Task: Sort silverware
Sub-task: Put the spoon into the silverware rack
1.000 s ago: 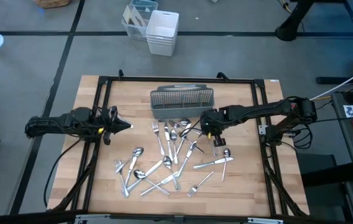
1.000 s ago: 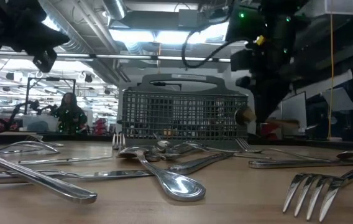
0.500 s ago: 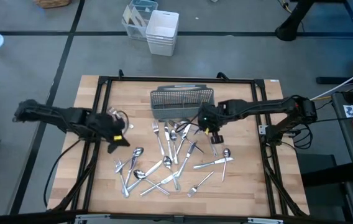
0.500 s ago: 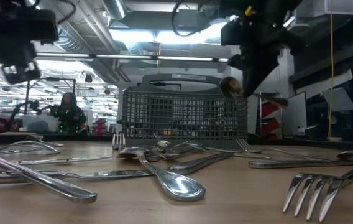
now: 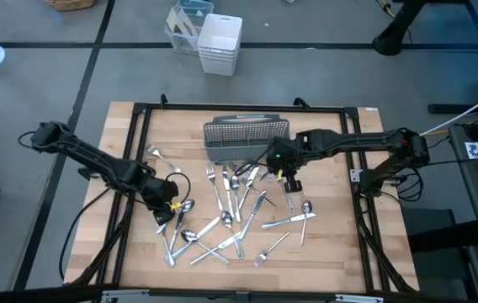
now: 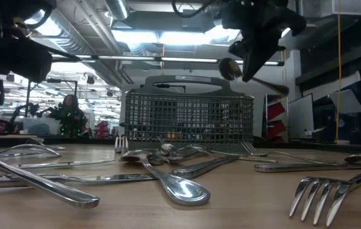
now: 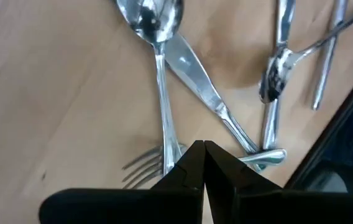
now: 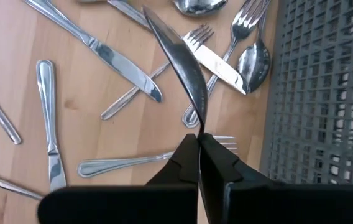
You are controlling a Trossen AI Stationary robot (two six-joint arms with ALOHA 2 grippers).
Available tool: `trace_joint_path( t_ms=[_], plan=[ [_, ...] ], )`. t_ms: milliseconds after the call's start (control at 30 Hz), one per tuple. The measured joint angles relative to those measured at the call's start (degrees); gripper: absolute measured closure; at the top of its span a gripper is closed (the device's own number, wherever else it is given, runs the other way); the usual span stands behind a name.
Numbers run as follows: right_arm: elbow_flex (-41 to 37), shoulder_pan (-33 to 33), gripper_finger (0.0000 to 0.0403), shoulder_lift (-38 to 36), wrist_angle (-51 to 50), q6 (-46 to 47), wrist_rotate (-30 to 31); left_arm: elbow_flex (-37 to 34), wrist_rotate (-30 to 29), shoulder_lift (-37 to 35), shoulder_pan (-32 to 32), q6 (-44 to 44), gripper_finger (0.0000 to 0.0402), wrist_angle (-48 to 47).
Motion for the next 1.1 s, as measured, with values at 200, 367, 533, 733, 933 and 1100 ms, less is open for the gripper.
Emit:
trace_joint_path(
  t_ms=[200, 367, 533, 733, 933, 1100],
  plan=[
    [2.29, -0.02, 0.0399, 0.00, -1.15, -2.10, 0.00, 0.00, -2.58, 1.69, 0.58, 4.64, 0.0354, 3.38],
    [3.59, -0.02, 0.0399, -0.02, -1.09, -4.58, 0.00, 0.00, -6.14, 2.94, 0.58, 4.97, 0.0294, 3.93],
    [5.07, -0.02, 0.0398, -0.02, -1.00, -6.38, 1.63, 0.00, -6.33, 3.54, 0.58, 5.60, 0.0271, 3.94],
    [7.86, -0.07, 0.0399, -0.02, -1.18, -9.36, 4.66, 0.00, -6.36, 3.53, 0.58, 5.10, 0.0269, 3.96],
    [11.54, -2.62, 0.0401, -2.21, -2.23, -12.00, 5.55, 0.00, -6.40, 3.53, 0.58, 4.92, 0.0269, 3.95],
    [10.80, -9.43, 0.0401, -7.29, 0.51, -12.20, -1.33, 0.00, -6.42, 3.53, 0.58, 4.92, 0.0269, 3.96]
  ],
)
